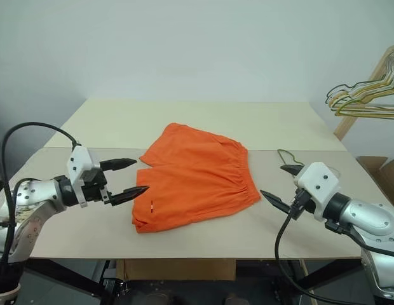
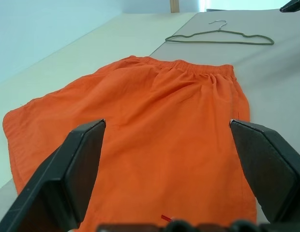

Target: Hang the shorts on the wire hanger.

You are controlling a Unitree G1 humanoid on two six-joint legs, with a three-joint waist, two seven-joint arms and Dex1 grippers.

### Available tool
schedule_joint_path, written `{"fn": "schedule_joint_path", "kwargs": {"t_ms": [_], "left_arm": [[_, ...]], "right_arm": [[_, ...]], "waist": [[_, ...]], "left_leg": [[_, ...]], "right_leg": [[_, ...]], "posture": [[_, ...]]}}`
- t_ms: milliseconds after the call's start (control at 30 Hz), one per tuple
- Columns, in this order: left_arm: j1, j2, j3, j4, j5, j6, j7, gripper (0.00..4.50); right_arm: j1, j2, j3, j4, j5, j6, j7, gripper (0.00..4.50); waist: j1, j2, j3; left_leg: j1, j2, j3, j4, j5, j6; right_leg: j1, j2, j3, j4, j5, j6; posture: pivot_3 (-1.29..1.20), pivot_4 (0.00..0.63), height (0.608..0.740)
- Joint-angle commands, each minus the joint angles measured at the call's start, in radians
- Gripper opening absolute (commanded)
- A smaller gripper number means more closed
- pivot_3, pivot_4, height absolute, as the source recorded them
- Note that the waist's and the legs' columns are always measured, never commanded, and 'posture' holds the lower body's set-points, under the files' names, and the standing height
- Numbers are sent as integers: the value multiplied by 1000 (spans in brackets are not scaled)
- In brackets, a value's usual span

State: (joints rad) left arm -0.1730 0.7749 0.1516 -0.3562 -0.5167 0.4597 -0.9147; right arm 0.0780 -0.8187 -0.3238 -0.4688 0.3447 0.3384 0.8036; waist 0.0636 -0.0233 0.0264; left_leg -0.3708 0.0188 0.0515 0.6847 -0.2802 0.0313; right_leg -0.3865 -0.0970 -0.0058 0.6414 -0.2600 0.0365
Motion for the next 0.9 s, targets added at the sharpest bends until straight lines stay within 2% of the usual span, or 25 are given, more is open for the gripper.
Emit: {"fn": "schedule_joint_path", "kwargs": {"t_ms": [33, 367, 500, 633, 800, 900], "left_arm": [[-23, 8, 33, -11, -29, 5, -5, 4459], [-21, 25, 25, -29, -36, 19, -20, 4459], [-23, 25, 30, -34, -54, 19, -31, 4459], [-18, 22, 32, -42, -63, 23, -28, 4459], [-24, 17, 26, -41, -63, 25, -24, 4459], [-24, 15, 24, -41, -63, 24, -22, 4459]], "right_arm": [[-22, -10, -9, -16, 1, -11, -1, 4500], [-18, -6, -5, -22, -7, -18, -4, 4500], [-8, -92, 76, 60, -201, -283, 63, 4500], [-46, -168, 171, 185, -389, -478, 47, 4500], [-104, -197, 271, 302, -509, -650, 45, 4500], [-153, -164, 329, 331, -570, -671, 16, 4500]], "waist": [[1, 0, 0], [2, 0, 0], [0, 0, 0], [-4, 0, 0], [-16, 0, 0], [-22, 0, 0]], "left_leg": [[0, 0, 0, 0, 0, 0], [0, 0, 0, 0, 0, 0], [0, 0, 0, 0, 0, 0], [0, 0, 1, 0, 0, 0], [0, 0, 1, 0, 0, 0], [0, 0, 1, 0, 0, 0]], "right_leg": [[0, 0, 0, 0, 0, 0], [0, 0, 0, 0, 0, 0], [0, 0, 0, 0, 0, 0], [0, 0, 0, 0, 0, 0], [0, 0, 0, 0, 0, 0], [0, 0, 1, 0, 0, 0]], "posture": [[119, 0, 740], [117, 0, 740], [103, 0, 740], [92, 0, 740], [96, 0, 740], [92, 0, 740]]}}
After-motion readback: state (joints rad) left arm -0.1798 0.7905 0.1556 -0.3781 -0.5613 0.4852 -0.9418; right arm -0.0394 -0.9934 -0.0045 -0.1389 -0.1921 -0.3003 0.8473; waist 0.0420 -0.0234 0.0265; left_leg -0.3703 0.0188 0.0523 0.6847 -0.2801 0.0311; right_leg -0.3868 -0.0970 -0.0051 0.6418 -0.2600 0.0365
